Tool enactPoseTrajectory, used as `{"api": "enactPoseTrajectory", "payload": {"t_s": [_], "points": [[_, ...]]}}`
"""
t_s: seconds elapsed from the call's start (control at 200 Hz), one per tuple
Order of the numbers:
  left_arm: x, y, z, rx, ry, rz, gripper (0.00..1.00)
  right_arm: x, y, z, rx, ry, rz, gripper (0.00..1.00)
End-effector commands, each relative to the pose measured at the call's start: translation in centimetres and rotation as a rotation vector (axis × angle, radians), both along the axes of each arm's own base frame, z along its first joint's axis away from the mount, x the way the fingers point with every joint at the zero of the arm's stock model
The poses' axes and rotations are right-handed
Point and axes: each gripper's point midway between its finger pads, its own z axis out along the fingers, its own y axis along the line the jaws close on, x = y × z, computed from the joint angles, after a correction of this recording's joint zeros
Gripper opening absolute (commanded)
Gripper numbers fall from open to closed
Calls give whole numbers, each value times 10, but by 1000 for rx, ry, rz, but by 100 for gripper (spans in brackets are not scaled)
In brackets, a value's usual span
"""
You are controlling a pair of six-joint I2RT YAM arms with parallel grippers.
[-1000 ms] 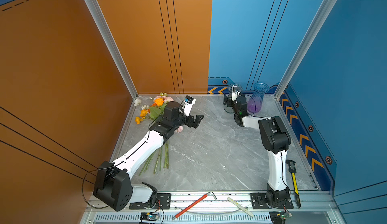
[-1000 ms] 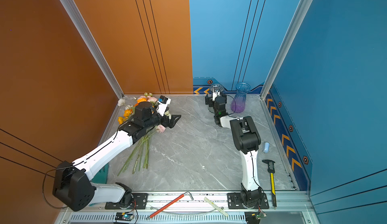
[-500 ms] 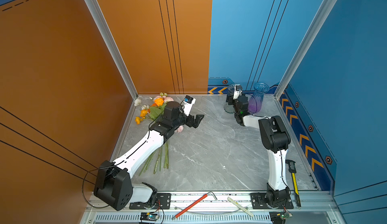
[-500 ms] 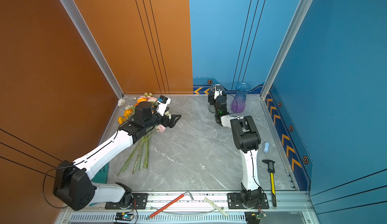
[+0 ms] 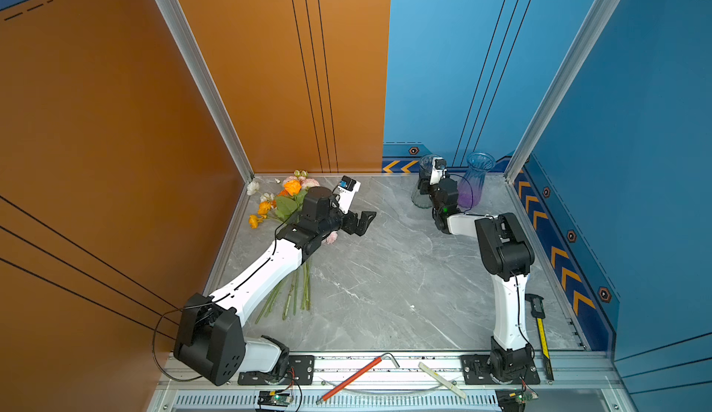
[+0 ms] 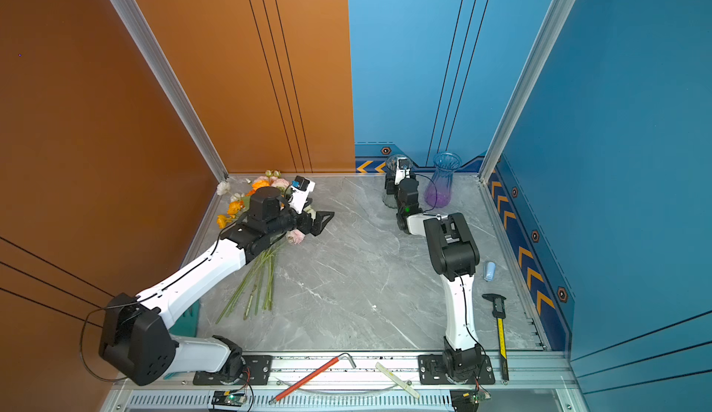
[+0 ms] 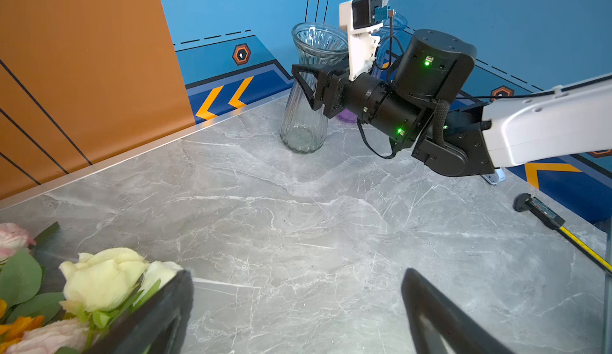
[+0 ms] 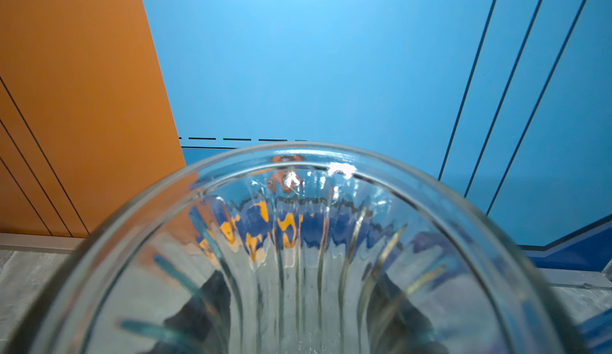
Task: Arrange flowers in a vase
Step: Pick up the vase from the top-center of the table.
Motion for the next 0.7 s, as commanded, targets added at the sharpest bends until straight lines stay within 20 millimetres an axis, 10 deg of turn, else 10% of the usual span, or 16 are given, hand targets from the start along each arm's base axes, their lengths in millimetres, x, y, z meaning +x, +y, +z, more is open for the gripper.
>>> {"api": "enactPoseTrajectory", "payload": {"t_s": [0.0, 0.395, 0.696], "points": [[2, -2, 14, -33, -20, -14, 98, -4, 3, 9, 49, -73, 32, 47], [2, 1, 19, -40, -30, -5, 98, -34, 40, 61, -9, -148, 163, 39], [6, 21, 38, -80, -51, 61, 98, -111, 93, 124, -8, -180, 337, 37]]}}
